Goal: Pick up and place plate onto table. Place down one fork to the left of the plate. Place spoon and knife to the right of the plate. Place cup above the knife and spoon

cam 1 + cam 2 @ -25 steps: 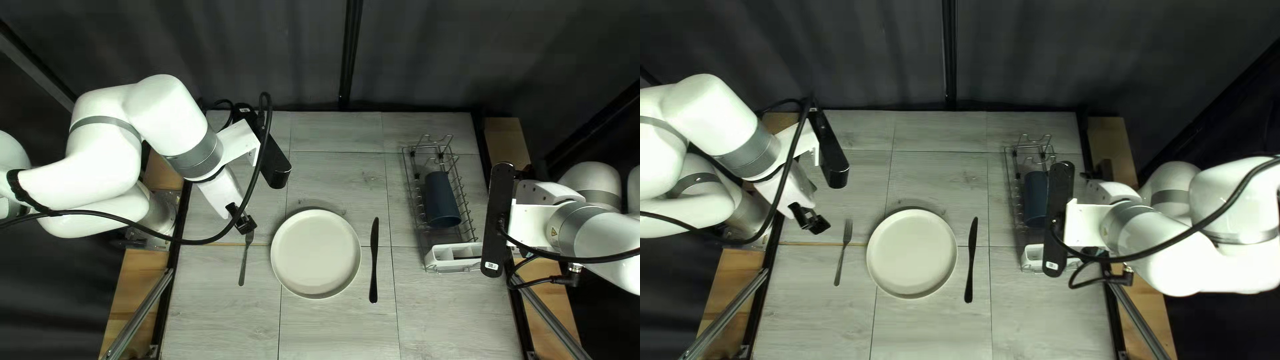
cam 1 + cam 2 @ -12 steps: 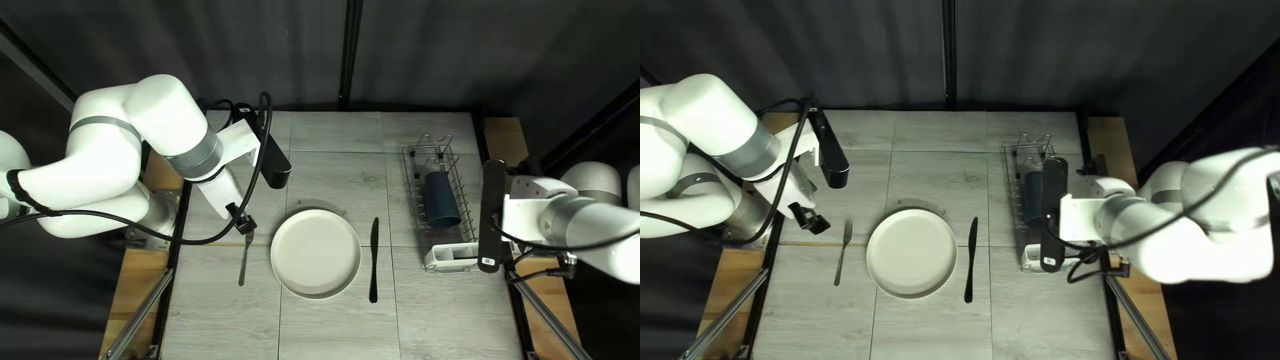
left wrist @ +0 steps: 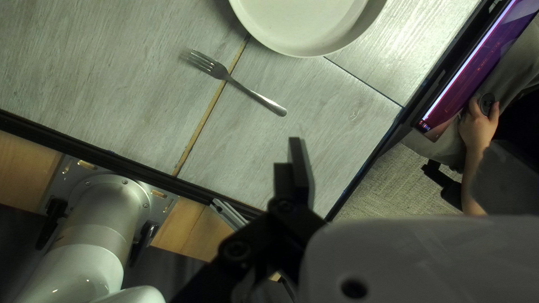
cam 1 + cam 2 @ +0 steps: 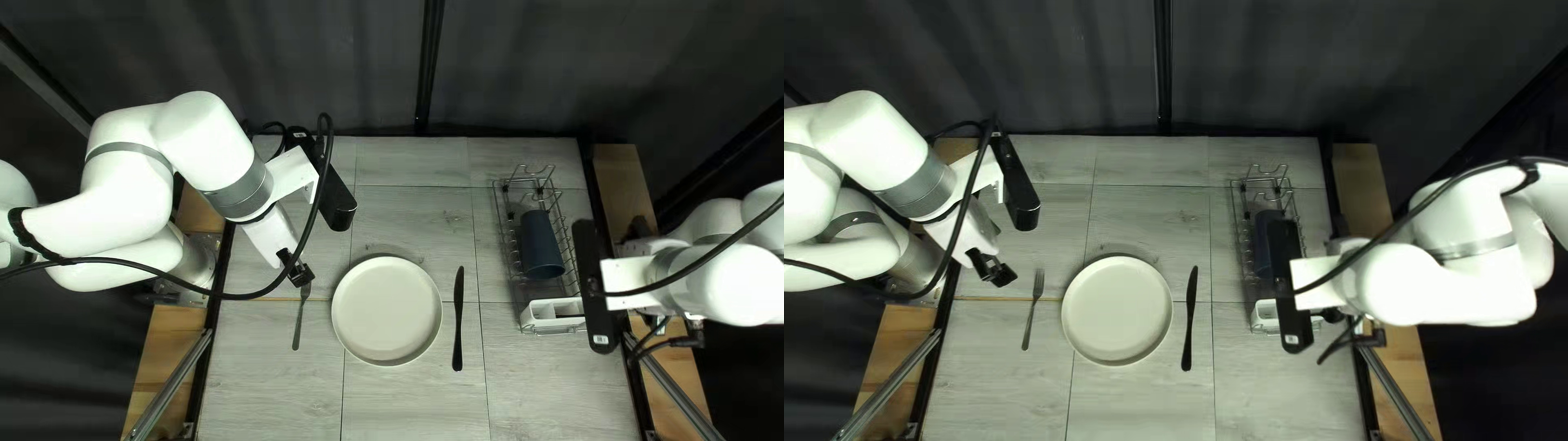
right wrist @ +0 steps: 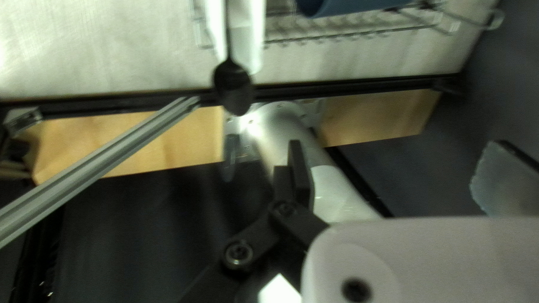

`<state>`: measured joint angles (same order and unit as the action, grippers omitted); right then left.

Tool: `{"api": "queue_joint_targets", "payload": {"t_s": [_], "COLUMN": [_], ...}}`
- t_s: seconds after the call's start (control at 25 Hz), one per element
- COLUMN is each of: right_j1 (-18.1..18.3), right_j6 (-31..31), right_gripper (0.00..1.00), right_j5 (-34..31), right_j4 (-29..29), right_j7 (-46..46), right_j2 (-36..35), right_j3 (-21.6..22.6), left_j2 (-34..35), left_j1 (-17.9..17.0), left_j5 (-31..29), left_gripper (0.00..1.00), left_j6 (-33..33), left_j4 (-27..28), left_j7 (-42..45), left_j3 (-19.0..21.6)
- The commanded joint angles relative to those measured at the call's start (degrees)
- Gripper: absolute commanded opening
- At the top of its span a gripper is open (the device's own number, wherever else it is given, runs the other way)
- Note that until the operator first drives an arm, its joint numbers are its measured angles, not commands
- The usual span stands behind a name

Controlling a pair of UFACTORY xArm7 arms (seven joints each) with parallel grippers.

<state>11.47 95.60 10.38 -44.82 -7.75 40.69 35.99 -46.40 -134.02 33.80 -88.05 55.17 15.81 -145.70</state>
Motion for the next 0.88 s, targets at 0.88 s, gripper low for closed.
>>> {"api": "queue_joint_targets", "payload": {"t_s": [0.88], "right_j1": [-4.2], "right_j6": [-14.1], "right_gripper": [1.0], "right_j5": [11.1], "right_j4": [17.2], "right_j7": [-5.8], "right_j2": [3.7], "right_j3": [6.0], "left_j2": [0.0], "left_j1": [0.0], "left_j5": [0.0], "left_gripper": [1.0], "left_j6": [0.0], "left_j4": [0.0], "left_j7": [0.0], "left_j3": [0.0]}}
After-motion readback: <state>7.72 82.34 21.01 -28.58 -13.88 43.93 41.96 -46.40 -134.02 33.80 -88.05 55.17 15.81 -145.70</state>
